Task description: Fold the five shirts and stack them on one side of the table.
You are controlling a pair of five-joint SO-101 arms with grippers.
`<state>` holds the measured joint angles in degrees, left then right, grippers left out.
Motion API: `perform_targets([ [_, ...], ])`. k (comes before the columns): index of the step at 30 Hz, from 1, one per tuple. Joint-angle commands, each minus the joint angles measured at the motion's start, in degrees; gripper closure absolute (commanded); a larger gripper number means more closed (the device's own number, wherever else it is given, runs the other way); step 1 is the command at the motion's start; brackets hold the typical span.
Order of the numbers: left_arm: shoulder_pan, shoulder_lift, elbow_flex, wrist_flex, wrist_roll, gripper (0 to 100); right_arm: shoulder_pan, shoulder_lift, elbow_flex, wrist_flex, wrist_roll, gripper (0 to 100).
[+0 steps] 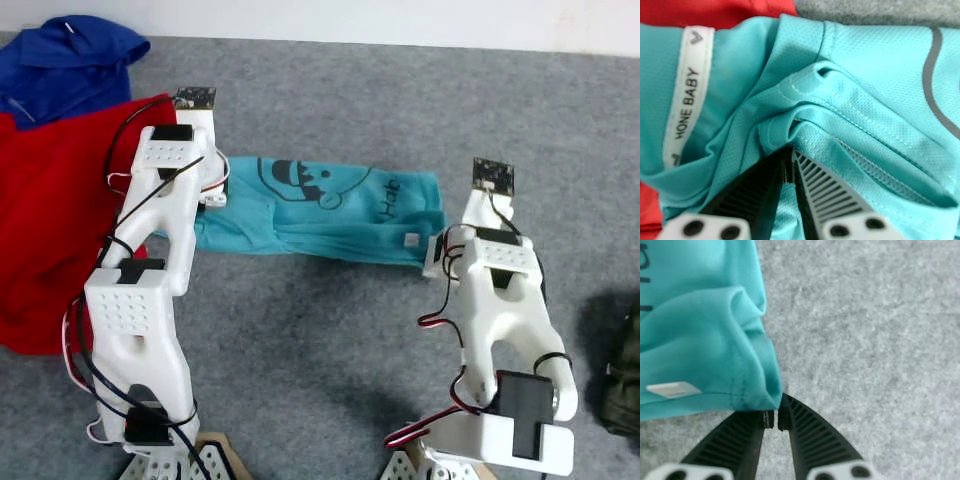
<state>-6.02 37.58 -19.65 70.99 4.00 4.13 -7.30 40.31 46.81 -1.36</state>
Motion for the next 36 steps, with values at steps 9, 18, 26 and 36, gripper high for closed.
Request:
perform_targets([
  [9, 0.31, -0.48, -0.22, -0.7, -0.62, 99, 0.4, -9.71, -4.44, 14.11, 0.18, 78.2],
  [18, 0.31, -0.48, -0.22, -0.7, -0.62, 99, -4.62, -12.26, -5.14, 7.6, -5.71, 77.9],
  [26, 0.31, -0.31, -0.22, -0.79, -0.7, 99, -3.3, 3.56, -20.0, 6.11, -11.87, 77.9],
  [36, 0.31, 2.24, -0.92, -1.93, -0.7, 99, -3.91, 21.41, -36.18, 8.75, -12.84, 77.9],
])
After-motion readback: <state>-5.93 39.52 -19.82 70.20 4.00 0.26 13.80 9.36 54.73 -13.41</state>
